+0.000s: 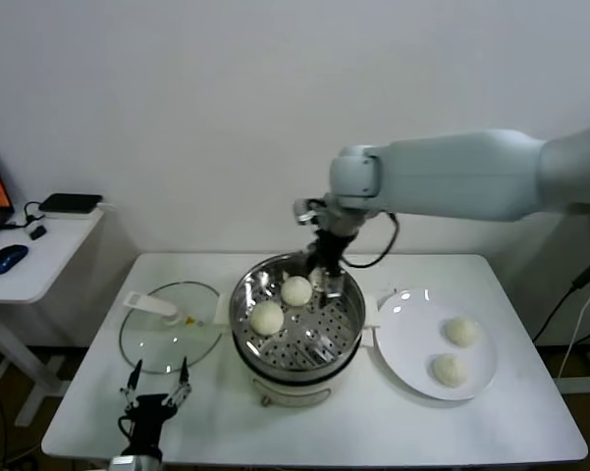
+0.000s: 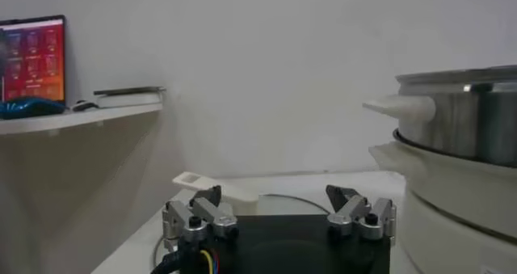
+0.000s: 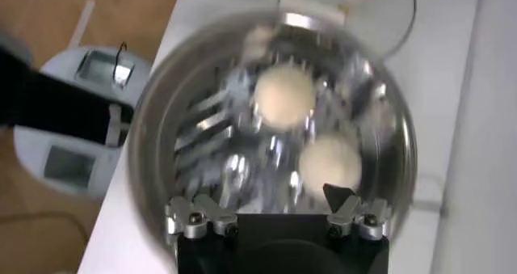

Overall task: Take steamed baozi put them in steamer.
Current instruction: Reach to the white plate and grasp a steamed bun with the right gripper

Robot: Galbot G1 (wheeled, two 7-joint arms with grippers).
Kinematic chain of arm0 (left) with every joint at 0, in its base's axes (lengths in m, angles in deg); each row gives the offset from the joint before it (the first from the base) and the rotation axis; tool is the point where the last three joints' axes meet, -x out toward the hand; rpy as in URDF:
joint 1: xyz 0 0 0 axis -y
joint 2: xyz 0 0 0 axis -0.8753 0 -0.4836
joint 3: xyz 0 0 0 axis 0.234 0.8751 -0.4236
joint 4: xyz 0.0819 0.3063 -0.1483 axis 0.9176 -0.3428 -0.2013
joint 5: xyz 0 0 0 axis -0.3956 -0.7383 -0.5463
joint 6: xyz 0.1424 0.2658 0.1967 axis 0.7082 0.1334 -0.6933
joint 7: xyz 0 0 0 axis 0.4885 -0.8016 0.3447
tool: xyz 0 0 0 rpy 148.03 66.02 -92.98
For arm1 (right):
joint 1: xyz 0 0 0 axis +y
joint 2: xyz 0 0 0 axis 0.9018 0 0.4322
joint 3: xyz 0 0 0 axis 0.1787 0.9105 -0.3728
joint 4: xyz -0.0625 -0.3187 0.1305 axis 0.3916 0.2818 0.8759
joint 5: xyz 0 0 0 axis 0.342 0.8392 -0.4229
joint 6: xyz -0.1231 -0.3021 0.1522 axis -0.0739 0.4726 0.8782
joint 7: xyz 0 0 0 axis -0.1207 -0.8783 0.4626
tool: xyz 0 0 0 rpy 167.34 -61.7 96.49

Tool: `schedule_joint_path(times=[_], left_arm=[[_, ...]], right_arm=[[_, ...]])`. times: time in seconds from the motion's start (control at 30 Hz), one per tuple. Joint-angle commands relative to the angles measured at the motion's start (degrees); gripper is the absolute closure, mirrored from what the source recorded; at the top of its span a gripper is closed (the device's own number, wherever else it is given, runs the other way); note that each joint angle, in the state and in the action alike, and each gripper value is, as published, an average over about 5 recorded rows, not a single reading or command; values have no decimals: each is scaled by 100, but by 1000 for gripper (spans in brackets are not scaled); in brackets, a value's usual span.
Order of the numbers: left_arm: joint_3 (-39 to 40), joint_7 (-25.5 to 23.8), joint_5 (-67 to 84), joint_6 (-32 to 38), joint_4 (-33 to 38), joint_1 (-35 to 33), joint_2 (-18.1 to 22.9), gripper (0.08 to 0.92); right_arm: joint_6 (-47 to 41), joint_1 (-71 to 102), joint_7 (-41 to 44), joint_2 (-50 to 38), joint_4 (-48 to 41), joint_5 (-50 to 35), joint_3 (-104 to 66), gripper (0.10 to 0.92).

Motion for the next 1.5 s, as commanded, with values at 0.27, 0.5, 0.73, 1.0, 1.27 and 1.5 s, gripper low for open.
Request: schedule_joint_path(times=[0.27, 0.5, 0.73, 1.0, 1.27, 1.5], left_arm=[[44, 30, -191, 126, -119, 19, 132, 177], [21, 47, -237, 134, -187, 35, 159, 177], [-16, 69, -258, 126, -265, 40, 163, 177], [11, 62, -312, 134, -323, 45, 182, 177], [16, 64, -347, 145, -362, 57, 187, 177], [18, 70, -367, 163, -383, 59, 172, 177]], right_arm=[[660, -12, 48, -2693, 665, 2403, 1386, 203], [255, 1430, -488, -3095, 507, 2816, 363, 203], [214, 2600, -601, -3184, 152, 3275, -543, 203], [244, 3037, -590, -3204, -97, 3423, -889, 203], [290, 3392, -653, -3166, -385, 3530, -1330, 203], [292, 3461, -691, -3121, -373, 3526, -1437, 203]])
